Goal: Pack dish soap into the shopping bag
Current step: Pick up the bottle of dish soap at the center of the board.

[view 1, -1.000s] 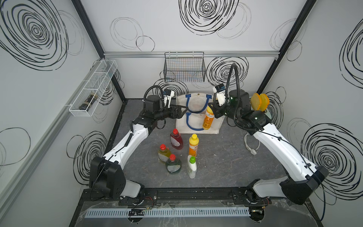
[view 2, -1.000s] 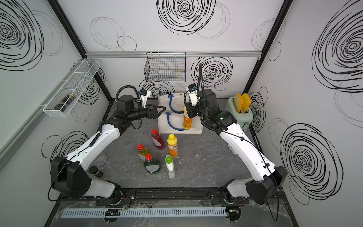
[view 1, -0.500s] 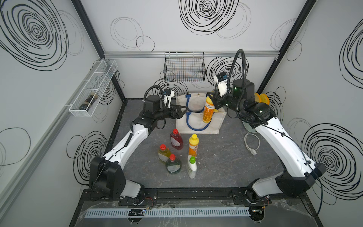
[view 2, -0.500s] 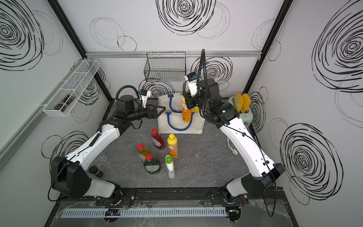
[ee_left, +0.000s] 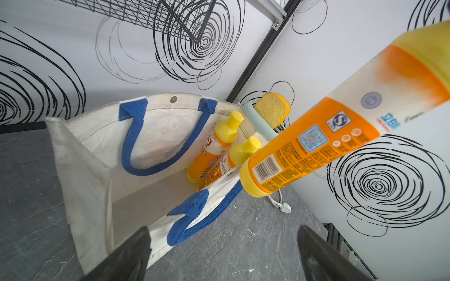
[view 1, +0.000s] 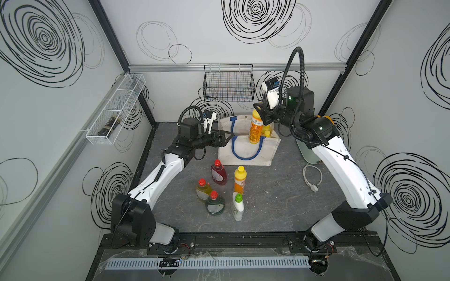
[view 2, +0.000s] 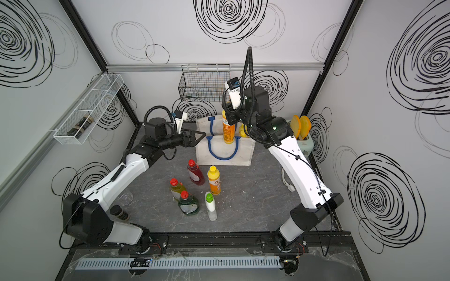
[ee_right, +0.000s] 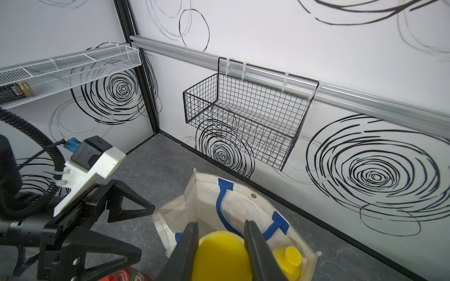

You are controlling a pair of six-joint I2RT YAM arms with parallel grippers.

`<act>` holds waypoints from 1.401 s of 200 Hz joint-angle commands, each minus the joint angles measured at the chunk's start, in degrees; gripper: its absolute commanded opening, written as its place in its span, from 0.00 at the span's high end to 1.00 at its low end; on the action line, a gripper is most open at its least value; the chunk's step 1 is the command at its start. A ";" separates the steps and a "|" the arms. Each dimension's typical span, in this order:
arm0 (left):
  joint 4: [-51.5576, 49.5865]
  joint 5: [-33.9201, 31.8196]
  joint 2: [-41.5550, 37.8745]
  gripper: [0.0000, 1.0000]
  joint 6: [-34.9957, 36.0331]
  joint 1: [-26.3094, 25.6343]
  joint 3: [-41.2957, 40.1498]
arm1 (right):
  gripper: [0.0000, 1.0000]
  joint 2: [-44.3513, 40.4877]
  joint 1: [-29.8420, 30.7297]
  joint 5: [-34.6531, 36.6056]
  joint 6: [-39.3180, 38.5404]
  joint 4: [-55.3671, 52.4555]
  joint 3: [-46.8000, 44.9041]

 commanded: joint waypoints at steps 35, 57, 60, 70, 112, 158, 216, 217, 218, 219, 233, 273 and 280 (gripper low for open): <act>2.82 0.70 -1.02 0.04 0.25 -0.21 -0.17 | 1.00 -0.17 0.13 -0.72 -1.69 5.56 4.72; 2.86 0.79 -0.89 0.04 0.26 -0.32 -0.17 | 1.00 0.61 -0.40 -0.73 -2.13 6.19 4.83; 2.79 0.71 -0.93 0.04 0.26 -0.34 -0.17 | 1.00 0.76 -0.52 -0.82 -2.13 6.32 4.82; 2.72 0.70 -0.94 0.04 0.21 -0.30 -0.17 | 1.00 1.26 -1.00 -1.18 -2.10 6.70 4.86; 2.55 0.42 -1.07 0.04 0.60 -0.33 -0.09 | 1.00 3.75 -3.47 -2.68 -2.31 9.08 4.29; 2.27 0.35 -1.01 0.04 0.74 -0.26 0.01 | 1.00 5.66 -6.29 -5.26 -1.78 12.03 3.04; 2.12 0.17 -0.83 0.04 0.92 -0.08 0.10 | 1.00 6.95 -8.87 -6.45 -1.96 15.23 0.12; 2.15 0.21 -0.84 0.04 0.87 -0.03 0.10 | 1.00 6.99 -8.92 -6.44 -2.00 15.26 0.01; 2.16 0.24 -0.84 0.04 0.89 -0.01 0.10 | 1.00 7.01 -8.95 -6.47 -2.02 15.37 0.00; 2.17 0.25 -0.85 0.04 0.86 -0.05 0.10 | 1.00 7.03 -8.96 -6.45 -2.03 15.42 -0.10; 2.25 0.43 -0.80 0.04 0.71 -0.06 0.05 | 1.00 7.45 -9.39 -6.50 -2.13 16.19 -0.89; 1.92 -0.07 -1.02 0.04 1.05 -0.03 0.09 | 1.00 7.89 -10.07 -6.78 -2.33 18.90 -4.26; 1.93 -0.01 -0.94 0.04 1.06 -0.05 0.10 | 1.00 7.92 -10.03 -6.77 -2.40 19.32 -4.89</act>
